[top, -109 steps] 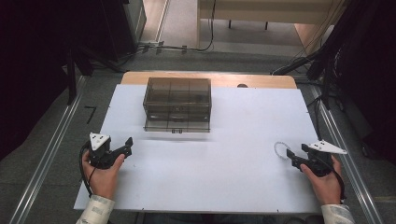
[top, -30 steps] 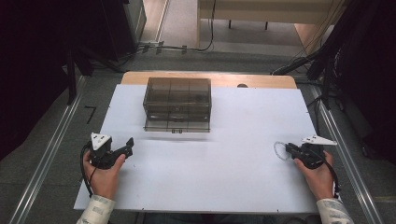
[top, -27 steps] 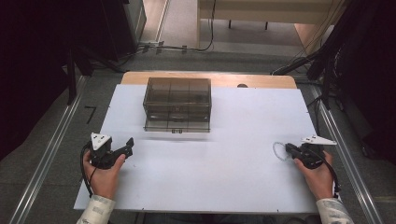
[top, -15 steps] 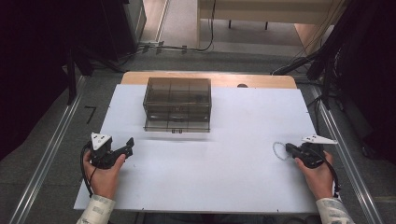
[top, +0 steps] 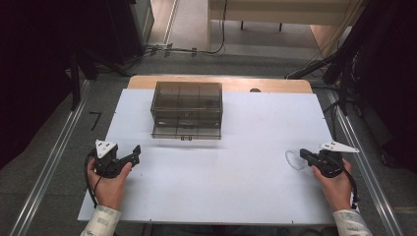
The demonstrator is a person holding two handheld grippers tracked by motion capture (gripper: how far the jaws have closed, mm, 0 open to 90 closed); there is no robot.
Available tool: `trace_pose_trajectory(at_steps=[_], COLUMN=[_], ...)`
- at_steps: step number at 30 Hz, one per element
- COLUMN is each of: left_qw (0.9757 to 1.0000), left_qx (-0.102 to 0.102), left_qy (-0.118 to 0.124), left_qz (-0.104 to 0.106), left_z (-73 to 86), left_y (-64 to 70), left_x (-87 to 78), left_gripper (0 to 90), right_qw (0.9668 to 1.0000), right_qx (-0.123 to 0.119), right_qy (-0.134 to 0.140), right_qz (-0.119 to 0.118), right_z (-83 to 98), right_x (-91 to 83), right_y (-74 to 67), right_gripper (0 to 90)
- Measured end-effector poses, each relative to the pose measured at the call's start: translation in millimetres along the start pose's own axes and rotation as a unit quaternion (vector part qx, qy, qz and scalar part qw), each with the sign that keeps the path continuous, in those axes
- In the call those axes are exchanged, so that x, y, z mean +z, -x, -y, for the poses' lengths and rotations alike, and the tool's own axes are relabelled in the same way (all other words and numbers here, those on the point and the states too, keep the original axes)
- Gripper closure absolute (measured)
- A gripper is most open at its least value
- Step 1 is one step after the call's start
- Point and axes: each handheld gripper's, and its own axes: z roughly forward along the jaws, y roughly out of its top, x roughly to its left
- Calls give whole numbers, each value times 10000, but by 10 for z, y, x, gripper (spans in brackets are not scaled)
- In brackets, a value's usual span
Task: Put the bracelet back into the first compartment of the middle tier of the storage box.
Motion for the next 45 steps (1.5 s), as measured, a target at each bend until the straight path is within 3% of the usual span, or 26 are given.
trace_pose_trajectory(at_steps=[12,21,45], left_qw=[10000,10000,10000], left_qx=[-6,-26,-26], left_qy=[6,13,37], left_qz=[3,-8,-8], left_z=[0,-3,-5], left_y=[1,1,3], left_x=[-5,-1,3], left_gripper=[188,188,188], right_qw=[9997,9987,9953], right_qx=[-125,-288,-657], right_qy=[141,265,333], right_qz=[-153,-319,-625], right_z=[-54,-133,-355], right_x=[-91,-166,-117], right_y=[-91,-255,-622], right_gripper=[850,850,850])
